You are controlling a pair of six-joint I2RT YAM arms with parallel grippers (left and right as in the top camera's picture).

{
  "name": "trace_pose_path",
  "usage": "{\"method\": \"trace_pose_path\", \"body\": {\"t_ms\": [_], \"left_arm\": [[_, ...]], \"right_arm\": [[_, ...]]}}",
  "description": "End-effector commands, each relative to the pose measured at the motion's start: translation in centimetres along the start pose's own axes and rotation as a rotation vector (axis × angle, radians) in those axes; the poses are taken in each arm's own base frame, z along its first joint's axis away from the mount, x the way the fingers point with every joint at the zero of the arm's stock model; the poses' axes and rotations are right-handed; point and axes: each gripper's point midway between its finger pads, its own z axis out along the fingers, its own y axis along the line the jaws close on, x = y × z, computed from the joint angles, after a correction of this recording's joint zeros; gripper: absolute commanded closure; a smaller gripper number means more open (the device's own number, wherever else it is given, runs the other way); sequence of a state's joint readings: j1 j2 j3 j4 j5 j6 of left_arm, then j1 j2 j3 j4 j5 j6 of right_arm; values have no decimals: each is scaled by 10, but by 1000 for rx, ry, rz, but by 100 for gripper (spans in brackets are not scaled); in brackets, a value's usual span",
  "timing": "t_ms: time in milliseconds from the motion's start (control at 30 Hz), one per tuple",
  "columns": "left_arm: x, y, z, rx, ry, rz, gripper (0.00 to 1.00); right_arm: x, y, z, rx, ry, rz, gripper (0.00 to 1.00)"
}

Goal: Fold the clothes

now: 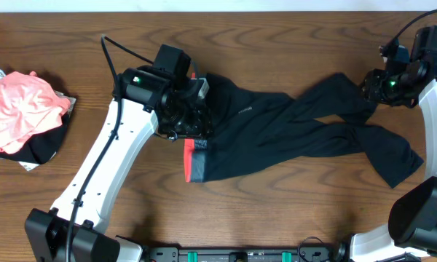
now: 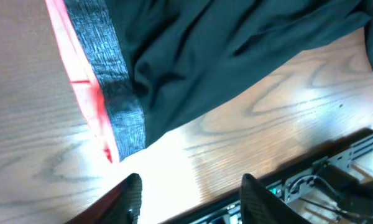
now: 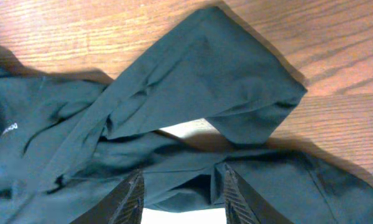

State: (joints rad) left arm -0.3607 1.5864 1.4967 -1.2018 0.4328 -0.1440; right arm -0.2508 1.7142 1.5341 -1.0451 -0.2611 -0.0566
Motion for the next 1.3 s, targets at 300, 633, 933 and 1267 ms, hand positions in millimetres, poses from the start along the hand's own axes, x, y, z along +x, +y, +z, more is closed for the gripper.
{"method": "trace_pose_path", "body": {"t_ms": [300, 633, 933, 1267], "left_arm": [[-79, 31, -7, -205, -309, 74, 47], [-116, 77, 73, -163, -198, 108, 37], [-141, 112, 116, -23, -202, 35, 36], [-155, 112, 148, -13, -221, 69, 36]], "right_arm": [[4, -3, 5, 43, 22, -21, 56], [9, -9, 7, 73, 39, 1, 55], [22, -40, 14, 227, 64, 105, 43], [25, -39, 14, 225, 76, 111, 43]]}}
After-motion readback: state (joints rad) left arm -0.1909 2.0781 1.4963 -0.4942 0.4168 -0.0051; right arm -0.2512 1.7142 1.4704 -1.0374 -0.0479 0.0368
